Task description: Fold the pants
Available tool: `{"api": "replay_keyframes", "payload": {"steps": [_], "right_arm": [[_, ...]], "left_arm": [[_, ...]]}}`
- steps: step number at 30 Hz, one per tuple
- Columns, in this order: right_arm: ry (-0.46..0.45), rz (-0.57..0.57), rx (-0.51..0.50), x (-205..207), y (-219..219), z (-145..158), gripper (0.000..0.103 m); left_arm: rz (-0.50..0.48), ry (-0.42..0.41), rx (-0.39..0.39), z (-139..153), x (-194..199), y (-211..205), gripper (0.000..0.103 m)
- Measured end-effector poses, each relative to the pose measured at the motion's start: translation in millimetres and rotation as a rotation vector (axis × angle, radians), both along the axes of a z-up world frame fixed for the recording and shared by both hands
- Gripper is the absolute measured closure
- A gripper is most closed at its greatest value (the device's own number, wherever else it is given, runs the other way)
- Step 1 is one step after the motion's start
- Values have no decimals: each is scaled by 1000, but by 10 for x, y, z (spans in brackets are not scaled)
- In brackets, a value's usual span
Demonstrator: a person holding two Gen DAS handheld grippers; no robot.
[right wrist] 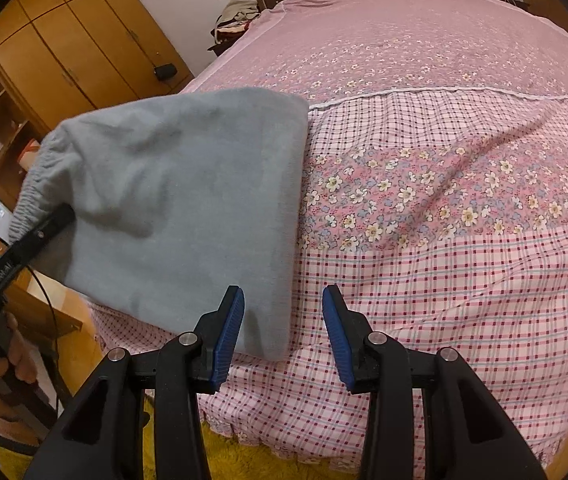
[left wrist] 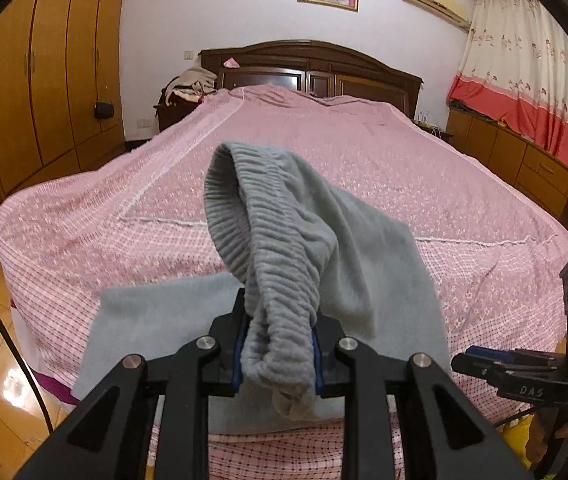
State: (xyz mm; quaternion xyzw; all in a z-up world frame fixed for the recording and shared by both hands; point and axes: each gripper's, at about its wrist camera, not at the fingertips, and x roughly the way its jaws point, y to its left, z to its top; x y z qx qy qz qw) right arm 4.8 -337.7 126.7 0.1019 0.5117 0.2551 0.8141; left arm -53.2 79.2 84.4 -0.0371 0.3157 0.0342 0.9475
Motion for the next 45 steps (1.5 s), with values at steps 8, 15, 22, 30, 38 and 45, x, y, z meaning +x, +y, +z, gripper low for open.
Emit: {"api": "replay_keyframes", "payload": {"steps": [8,15,22,30,38,45], "right_arm": [[6,1,-2,22,0,-23,61],[7,9,-8,84,63,-83,61],[9,12,-16,146,79,-130,61],[-41,39,-52,155,173,-100,61],[-89,121,-59,295,517,-17,61],[-88,194,-78,280,795,-93,61]], "left_arm": [[55,7,-9,85,-33,208,78],[91,11,-8,60,-82,351,78],[122,11,-36,51,-129,491,78],[179,22,-58,-15,-180,690,78],[220,123,-56,-378,-119,908,76],[263,140,-108,-616,-196,1186,58]]}}
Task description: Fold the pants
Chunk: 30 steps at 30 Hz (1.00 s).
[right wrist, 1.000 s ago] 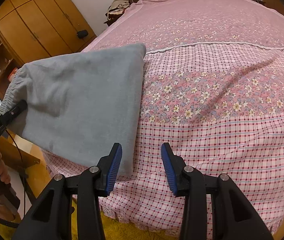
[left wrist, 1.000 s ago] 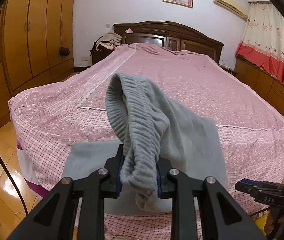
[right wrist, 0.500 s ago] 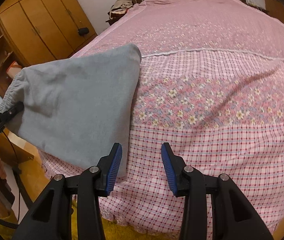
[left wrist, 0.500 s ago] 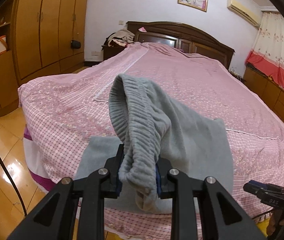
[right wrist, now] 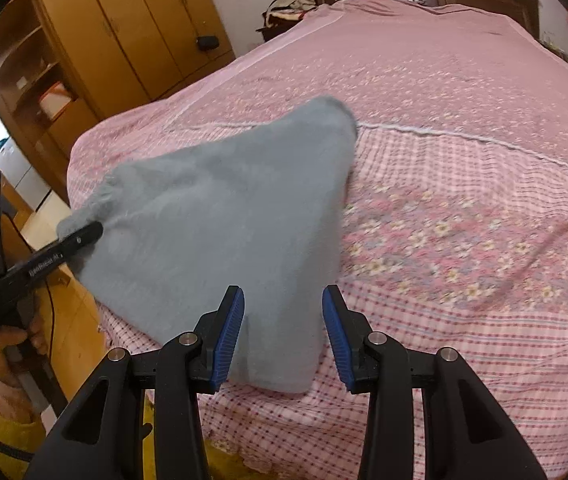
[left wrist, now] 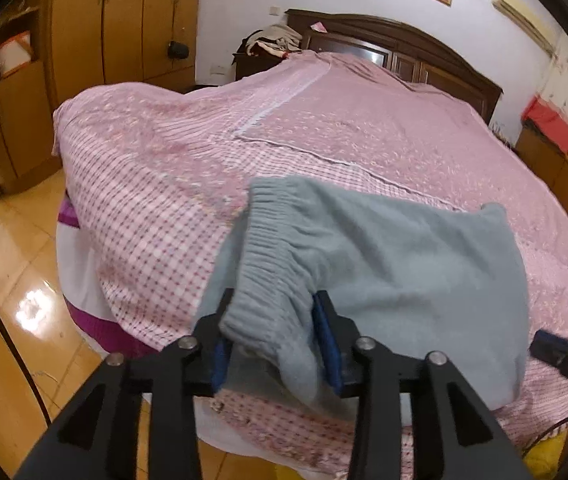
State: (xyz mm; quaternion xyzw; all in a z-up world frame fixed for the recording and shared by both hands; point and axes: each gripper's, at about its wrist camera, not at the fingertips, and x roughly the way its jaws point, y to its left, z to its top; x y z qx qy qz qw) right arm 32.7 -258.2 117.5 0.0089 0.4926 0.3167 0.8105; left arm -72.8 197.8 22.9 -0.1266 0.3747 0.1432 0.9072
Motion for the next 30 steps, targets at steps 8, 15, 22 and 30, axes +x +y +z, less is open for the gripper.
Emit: {"api": "replay_keyframes", "payload": {"steps": [8,15,22,30], "right_arm": [[20,8,-17,74,50,-75,61],[7,-3,-10,189,-19,21,61],[-53,-16,26,530,72,209,61],[-91,-48,38,957,368,147,77]], "left_arm": [[28,-17,6,185,-170,139,46],[74,-70,45,492,-254,141,46],[-50,-70,41,499,190,-33,55],[-89,22,46,122,862,18,69]]}}
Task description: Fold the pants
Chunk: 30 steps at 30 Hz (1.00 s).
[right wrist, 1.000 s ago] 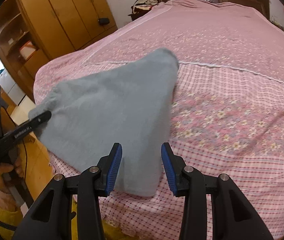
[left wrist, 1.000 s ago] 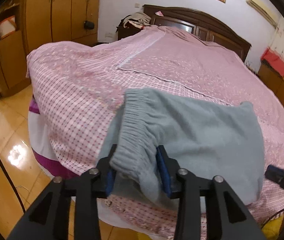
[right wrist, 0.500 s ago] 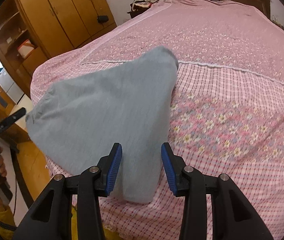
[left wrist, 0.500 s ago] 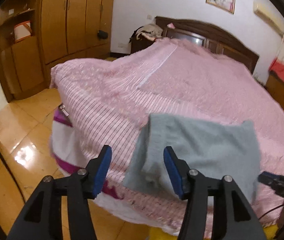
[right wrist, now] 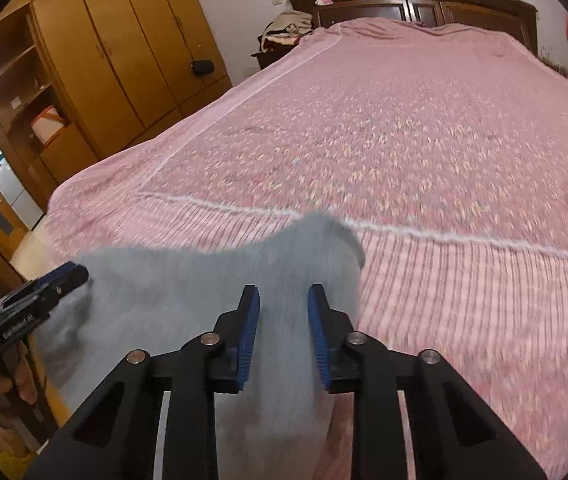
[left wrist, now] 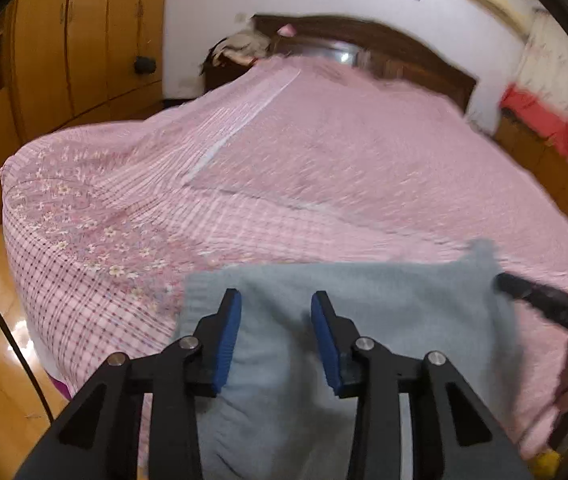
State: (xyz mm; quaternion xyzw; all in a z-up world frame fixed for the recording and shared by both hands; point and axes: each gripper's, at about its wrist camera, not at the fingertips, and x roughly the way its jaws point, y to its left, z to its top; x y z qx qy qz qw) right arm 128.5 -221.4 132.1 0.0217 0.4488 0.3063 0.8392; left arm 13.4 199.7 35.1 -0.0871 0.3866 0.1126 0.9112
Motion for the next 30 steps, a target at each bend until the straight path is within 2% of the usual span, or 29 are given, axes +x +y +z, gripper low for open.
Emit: {"api": "replay_keyframes", "payload": {"steps": [1,2,4,6,11,14,21,23,26,30], "right_arm": [[-7,0,-14,74,48,-48,78],[-4,0,-36,138,86,-105,83],[24,-13,-80,284,150,-266,91],[39,-12,-80,383,177,-380,93],[25,-11,-90,438,217,-360,93],[32,-18,-72,415,164,-257,92],[74,10,-11,75,-103,-9,89],[76,35,-7,-107,-150,33,88],[99,75,-1,-383,-181,41,88],[92,146,-39,-702,-169,-97,81]], "left_arm": [[36,64,-7,-142,106,99,79],[54,90,-45,-229,142,181,81],[74,79,-157,-360,141,348,81],[79,52,-216,-383,96,431,82],[62,40,-198,-265,-46,404,82],[65,31,-160,-128,-205,351,79],[-2,-4,-124,114,-607,203,76],[-18,0,-101,90,-666,158,72],[-31,43,-51,-52,-713,101,72],[-1,63,-44,-222,-747,133,57]]}}
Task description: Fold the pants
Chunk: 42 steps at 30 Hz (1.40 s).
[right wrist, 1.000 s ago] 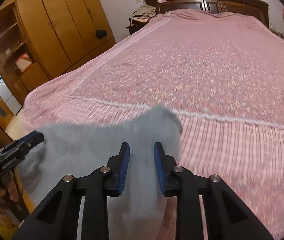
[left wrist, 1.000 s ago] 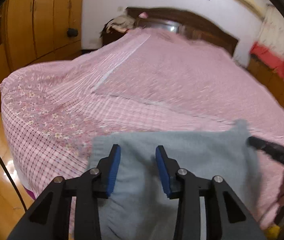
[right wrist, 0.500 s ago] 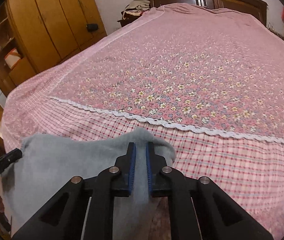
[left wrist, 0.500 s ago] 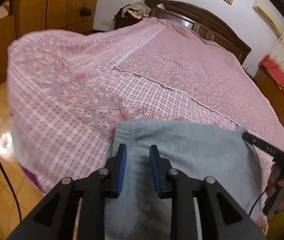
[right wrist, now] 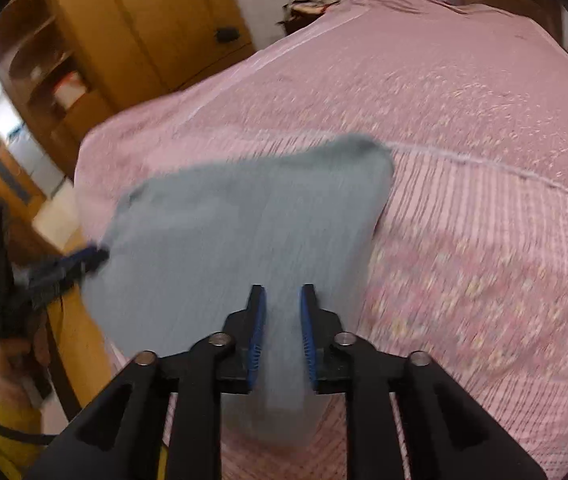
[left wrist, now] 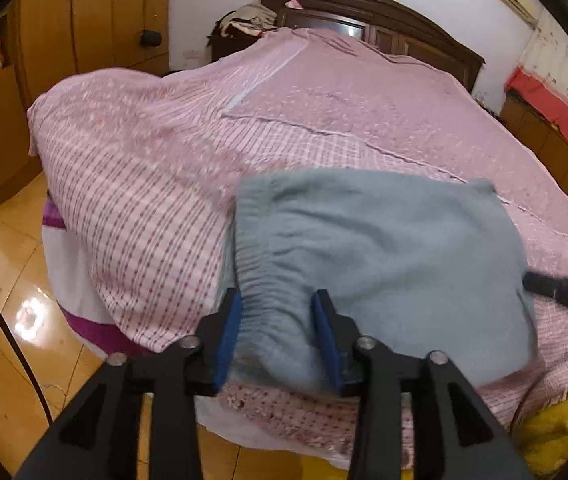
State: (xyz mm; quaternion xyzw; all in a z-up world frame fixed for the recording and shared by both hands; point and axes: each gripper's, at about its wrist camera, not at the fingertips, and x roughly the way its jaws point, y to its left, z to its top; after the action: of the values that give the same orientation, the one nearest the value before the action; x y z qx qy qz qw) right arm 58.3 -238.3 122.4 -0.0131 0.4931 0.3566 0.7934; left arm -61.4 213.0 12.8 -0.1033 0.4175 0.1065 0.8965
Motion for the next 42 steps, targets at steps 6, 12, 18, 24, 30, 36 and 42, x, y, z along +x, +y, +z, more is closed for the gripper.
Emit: {"api": "replay_keyframes", "payload": {"steps": [6,12,18,24,30,36,42], "right_arm": [[22,-10,-56,-251,-87,-318,81],[-16,-139,30,-267,-451,-70,67],[16,-194,67,-102,-497,-41,60],[70,-192,76,-47,-328,-241,60],[84,-163,61,-81,-236,-341,60],[111,-175,74,-115,-196,-403,58],[120,-186,84,-127,-204,-436,57]], "left_arm": [[44,-25,-89,-23,-131,77,56],[32,-29,-35,95,-216,0,56],[10,-70,37,317,-258,-181,55],[20,-82,38,414,-255,-209,55],[120,-29,97,339,-328,-3,55],[133,-70,45,420,-450,88,55],[1,-93,-27,439,-245,-203,55]]}}
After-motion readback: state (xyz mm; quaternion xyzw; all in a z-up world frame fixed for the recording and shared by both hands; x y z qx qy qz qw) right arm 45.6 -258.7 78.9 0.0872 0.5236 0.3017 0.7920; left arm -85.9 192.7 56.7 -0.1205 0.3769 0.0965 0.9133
